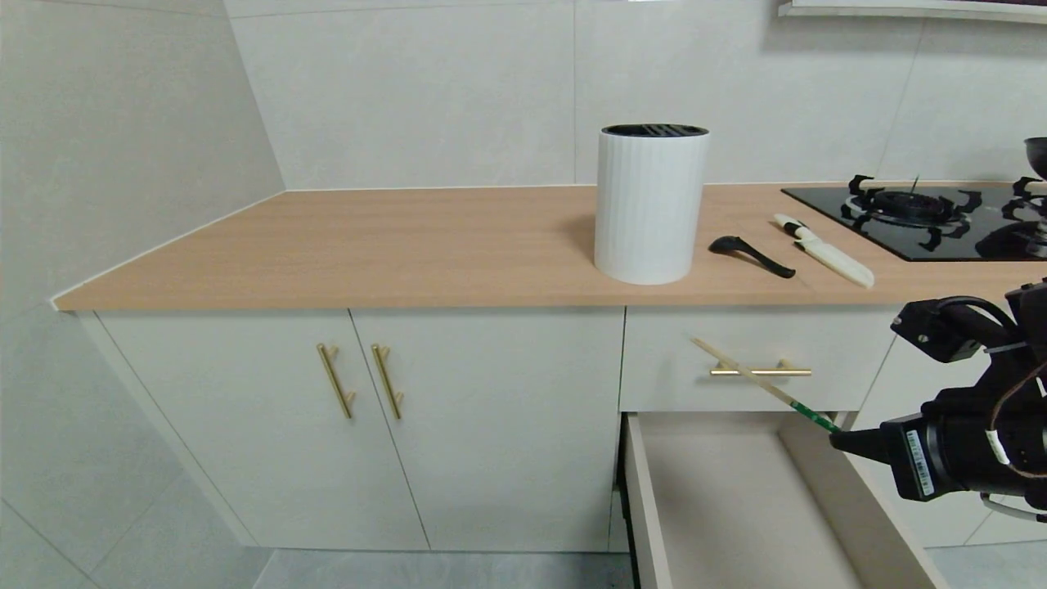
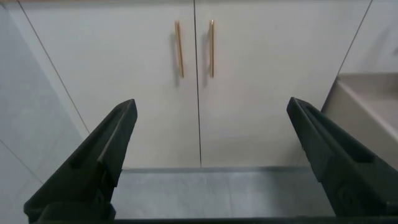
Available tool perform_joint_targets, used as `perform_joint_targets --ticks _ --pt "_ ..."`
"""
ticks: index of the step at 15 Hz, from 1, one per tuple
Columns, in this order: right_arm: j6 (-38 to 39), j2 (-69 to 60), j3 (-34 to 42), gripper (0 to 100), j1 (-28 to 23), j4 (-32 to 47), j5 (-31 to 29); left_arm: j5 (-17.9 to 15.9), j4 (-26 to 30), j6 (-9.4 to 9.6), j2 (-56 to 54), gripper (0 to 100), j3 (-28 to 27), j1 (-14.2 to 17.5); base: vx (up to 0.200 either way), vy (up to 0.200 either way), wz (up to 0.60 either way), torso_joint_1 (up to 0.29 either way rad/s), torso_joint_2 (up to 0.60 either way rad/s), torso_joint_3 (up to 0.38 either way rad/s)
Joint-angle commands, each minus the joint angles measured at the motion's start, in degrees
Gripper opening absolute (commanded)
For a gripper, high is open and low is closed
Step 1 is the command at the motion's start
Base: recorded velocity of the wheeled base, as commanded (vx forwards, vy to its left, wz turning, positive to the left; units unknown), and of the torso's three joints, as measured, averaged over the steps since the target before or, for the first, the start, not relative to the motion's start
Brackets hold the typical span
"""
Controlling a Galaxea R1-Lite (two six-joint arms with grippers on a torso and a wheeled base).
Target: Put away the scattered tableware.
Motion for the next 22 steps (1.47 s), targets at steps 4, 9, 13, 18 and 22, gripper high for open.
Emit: perform_joint_targets --ticks 4,9,13,18,22 --pt "-0.12 1.28 0.34 0 0.02 0.04 0.03 -0.01 -0.04 0.02 0.01 100 0.01 0.01 0.0 0.0 0.0 -0.166 0.46 0.296" --pt "-0.21 1.37 0.43 0 0.02 0.04 0.03 -0.01 -0.04 0.02 0.01 100 0.01 0.01 0.0 0.0 0.0 -0.128 0.44 0.3" --pt "-0.29 1.54 0.43 0 0.02 0.04 0.03 -0.01 -0.04 0.02 0.01 100 0.01 0.01 0.0 0.0 0.0 -0.025 0.1 0.068" --pt "-0.21 10.07 0.26 0 -0.07 -0.32 0.03 -0.01 -0.04 0.02 0.01 100 0.01 0.01 0.0 0.0 0.0 0.0 0.0 0.0" --pt "0.85 20.53 -1.94 0 -0.25 -0.76 -0.41 -0.01 -0.04 0.02 0.01 100 0.01 0.01 0.0 0.0 0.0 0.0 0.0 0.0"
